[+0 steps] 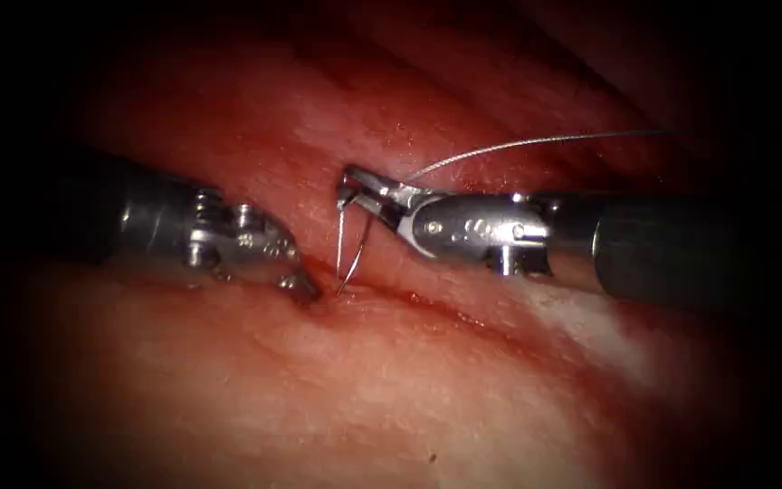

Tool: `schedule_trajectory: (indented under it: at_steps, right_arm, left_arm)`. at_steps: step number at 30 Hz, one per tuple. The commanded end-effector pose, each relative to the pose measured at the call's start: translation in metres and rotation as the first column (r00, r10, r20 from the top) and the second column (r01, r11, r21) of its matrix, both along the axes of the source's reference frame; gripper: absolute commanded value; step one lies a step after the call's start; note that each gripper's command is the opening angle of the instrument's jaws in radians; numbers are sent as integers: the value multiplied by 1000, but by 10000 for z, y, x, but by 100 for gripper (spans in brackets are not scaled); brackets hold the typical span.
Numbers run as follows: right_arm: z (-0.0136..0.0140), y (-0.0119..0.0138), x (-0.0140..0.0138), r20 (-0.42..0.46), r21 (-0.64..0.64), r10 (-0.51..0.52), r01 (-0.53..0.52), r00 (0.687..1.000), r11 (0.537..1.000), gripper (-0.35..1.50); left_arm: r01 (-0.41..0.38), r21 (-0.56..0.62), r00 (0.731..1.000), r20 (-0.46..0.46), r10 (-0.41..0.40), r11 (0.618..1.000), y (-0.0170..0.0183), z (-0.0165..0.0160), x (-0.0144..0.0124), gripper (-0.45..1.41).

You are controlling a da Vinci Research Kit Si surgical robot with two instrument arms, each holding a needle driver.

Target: Wound Closure

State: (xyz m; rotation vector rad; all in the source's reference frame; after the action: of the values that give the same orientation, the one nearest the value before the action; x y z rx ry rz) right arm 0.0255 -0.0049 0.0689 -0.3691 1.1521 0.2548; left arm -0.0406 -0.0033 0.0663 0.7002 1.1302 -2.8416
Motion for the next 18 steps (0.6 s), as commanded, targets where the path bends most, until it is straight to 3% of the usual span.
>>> schedule_trajectory:
  at_steps: [1, 5, 7, 11, 18]
  right_arm:
    - [5, -4, 9, -2, 0, -2, 2, 1000, 1000, -35]
    - [4, -5, 12, -1, 1, 1, -1, 1000, 1000, -35]
    - [5, -4, 14, 2, -4, 1, -1, 1000, 1000, -35]
    - [5, -4, 14, 1, 1, 4, -4, 1000, 1000, -35]
    - [2, 1, 13, -14, 28, 20, -20, 1000, 999, -35]
  left_arm:
    - [6, -7, 1000, 1, -6, 1000, -2, 3, -5, -21]
    - [42, -46, 999, 15, -42, 998, 8, -12, -5, -21]
    - [101, -90, 994, 41, -98, 991, 19, -32, -5, -13]
    - [170, -137, 985, 66, -162, 976, 25, -55, -4, -13]
    - [208, -162, 976, 95, -195, 965, 14, -55, -11, -15]
